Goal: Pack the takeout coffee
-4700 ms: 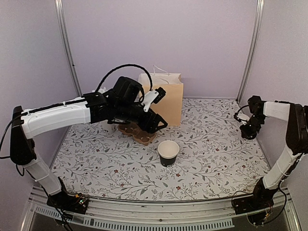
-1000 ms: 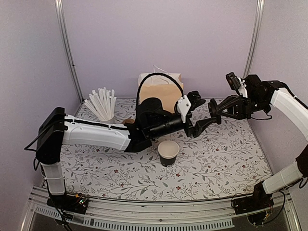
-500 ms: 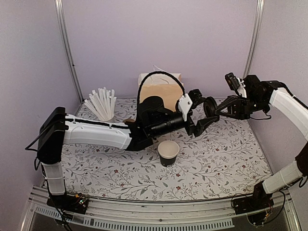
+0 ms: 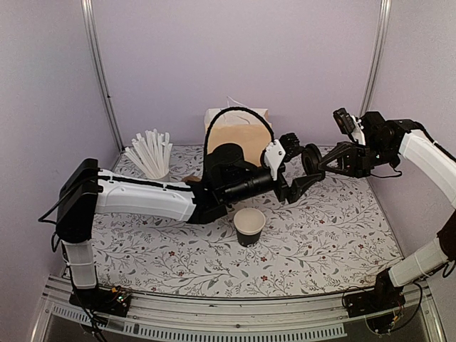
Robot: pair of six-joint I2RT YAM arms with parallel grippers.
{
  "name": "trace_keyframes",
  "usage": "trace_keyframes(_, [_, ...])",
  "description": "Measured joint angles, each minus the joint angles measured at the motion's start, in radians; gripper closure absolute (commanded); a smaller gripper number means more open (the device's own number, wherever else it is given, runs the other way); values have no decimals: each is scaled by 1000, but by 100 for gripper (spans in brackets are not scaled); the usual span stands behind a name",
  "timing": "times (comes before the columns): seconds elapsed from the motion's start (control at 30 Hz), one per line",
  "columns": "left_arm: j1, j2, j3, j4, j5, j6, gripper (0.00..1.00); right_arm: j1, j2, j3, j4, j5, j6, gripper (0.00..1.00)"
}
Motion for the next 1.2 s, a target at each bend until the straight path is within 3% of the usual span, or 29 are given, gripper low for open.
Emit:
trace_keyframes(0.43, [1, 3, 0, -8, -9, -16, 15, 0, -2, 0, -5, 0, -5, 98])
trace_keyframes(0.77, [2, 6, 0, -11, -3, -23, 24, 0, -10, 0, -9, -1, -8, 98])
trace_keyframes(0.8, [2, 6, 0, -11, -3, -23, 25, 0, -10, 0, -9, -1, -8, 97])
trace_keyframes(0.9, [2, 6, -1, -11, -3, -24, 25, 0, -11, 0, -10, -1, -10, 76])
trace_keyframes(0.97, [2, 6, -2, -13, -6, -26, 25, 0, -11, 0, -4, 3, -12, 69])
trace_keyframes(1.2, [5, -31, -37, -111, -29, -26, 25, -55, -13, 41, 27, 54, 14, 62])
